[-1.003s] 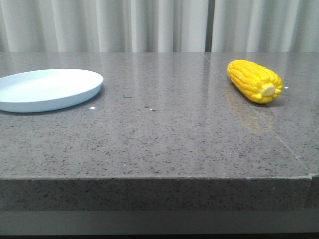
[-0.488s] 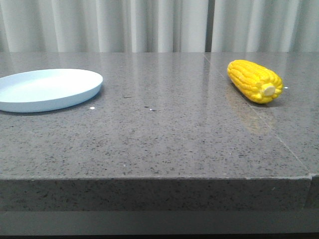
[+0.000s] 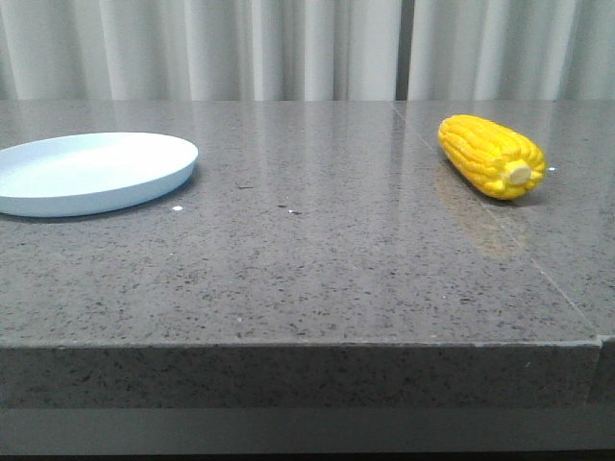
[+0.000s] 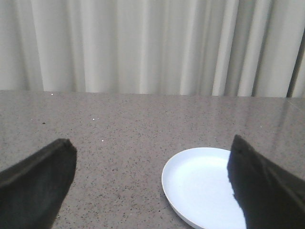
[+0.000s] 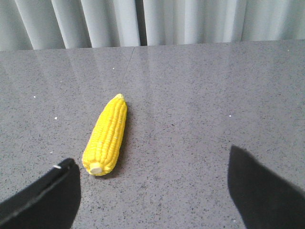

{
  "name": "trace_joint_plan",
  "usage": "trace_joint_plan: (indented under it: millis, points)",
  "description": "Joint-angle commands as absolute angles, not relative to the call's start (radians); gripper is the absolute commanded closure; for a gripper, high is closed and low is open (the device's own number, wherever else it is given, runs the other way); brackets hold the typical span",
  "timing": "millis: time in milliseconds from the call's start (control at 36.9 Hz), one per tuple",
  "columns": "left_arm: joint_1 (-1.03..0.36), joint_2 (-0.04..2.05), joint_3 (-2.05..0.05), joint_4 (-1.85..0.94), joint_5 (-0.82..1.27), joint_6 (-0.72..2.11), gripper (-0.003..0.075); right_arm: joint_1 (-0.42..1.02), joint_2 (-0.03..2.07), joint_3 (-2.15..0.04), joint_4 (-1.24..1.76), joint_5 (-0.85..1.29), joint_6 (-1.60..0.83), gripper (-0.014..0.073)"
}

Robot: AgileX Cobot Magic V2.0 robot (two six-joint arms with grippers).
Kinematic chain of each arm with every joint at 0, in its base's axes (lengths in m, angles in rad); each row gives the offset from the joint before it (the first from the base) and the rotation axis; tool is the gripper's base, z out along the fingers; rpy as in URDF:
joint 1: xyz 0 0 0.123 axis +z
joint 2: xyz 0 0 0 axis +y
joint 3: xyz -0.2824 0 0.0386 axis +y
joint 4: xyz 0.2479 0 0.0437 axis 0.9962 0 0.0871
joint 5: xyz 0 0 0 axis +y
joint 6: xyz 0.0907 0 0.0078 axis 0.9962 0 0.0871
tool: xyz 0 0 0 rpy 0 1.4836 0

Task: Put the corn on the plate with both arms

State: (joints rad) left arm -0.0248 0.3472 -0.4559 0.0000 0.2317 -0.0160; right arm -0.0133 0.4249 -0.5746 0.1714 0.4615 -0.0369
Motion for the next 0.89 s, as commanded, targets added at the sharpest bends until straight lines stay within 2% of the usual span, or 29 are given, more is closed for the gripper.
trace_joint_plan:
  millis: [0, 108, 325, 596, 868]
  points:
    - [-0.022, 0.405, -0.511, 0.000, 0.171, -0.020, 0.0144, -0.020, 0.436, -0.612, 0.173, 0.390, -0.046, -0.0056]
    - [-0.022, 0.587, -0.602, 0.000, 0.264, -0.020, 0.0147, -0.020, 0.436, -0.612, 0.173, 0.390, -0.046, -0.0056]
    - [-0.083, 1.000, -0.929, 0.000, 0.544, -0.020, 0.0147, -0.020, 0.436, -0.612, 0.173, 0.390, -0.046, -0.0056]
    - [-0.107, 1.443, -1.328, 0.000, 1.005, -0.036, 0.0153, -0.020, 0.436, -0.612, 0.173, 0.391, -0.046, -0.0056]
    - [-0.107, 1.630, -1.410, 0.000, 1.051, -0.036, 0.0156, -0.020, 0.436, -0.612, 0.173, 0.391, -0.046, -0.0056]
